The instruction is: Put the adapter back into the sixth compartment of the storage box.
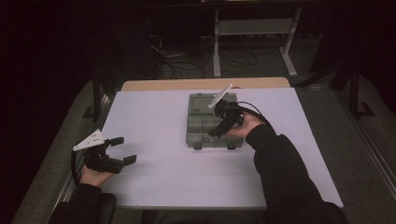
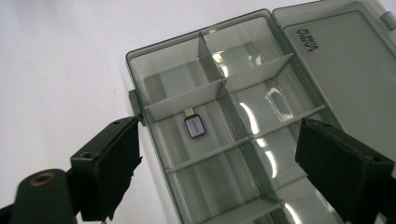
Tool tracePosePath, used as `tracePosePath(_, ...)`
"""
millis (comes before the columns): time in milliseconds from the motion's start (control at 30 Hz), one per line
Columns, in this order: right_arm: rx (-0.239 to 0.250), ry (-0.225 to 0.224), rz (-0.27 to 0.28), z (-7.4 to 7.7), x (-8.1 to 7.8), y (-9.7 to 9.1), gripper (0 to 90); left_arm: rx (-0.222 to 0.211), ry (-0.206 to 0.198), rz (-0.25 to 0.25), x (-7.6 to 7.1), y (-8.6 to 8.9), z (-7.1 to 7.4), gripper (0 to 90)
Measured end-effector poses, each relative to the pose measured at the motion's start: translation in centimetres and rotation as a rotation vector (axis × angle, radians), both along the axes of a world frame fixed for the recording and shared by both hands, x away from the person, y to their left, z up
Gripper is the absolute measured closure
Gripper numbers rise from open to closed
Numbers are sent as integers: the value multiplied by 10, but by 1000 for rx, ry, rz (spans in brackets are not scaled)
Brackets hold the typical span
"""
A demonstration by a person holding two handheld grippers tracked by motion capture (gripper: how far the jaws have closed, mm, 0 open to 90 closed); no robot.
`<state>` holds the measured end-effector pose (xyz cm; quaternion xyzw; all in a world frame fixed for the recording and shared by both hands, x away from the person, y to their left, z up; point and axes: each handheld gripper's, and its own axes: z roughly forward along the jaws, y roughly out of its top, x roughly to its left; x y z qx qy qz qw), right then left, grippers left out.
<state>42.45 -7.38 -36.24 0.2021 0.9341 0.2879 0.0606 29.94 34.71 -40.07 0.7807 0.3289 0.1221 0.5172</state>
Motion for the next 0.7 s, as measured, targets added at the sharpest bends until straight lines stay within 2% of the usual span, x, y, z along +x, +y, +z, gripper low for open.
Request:
tracePosePath(67,6,-2,-7,1,-1,-2,104,-1,0,0,0,0,0,0)
tracePosePath(100,17,-11,-28,2,-3,-6,68,-2,0,0,0,0,0,0)
tracePosePath(300,52,-18,-61,5,-7,-18,21,-2,-1,-3,1,0,0,0)
tracePosePath(400,54,-24,-63,5,-8,-20,21,-2,0,-2,1,0,0,0)
tracePosePath(700,100,-43,-111,9,-19,-44,0,-2,1,-3,1,-1,0,0)
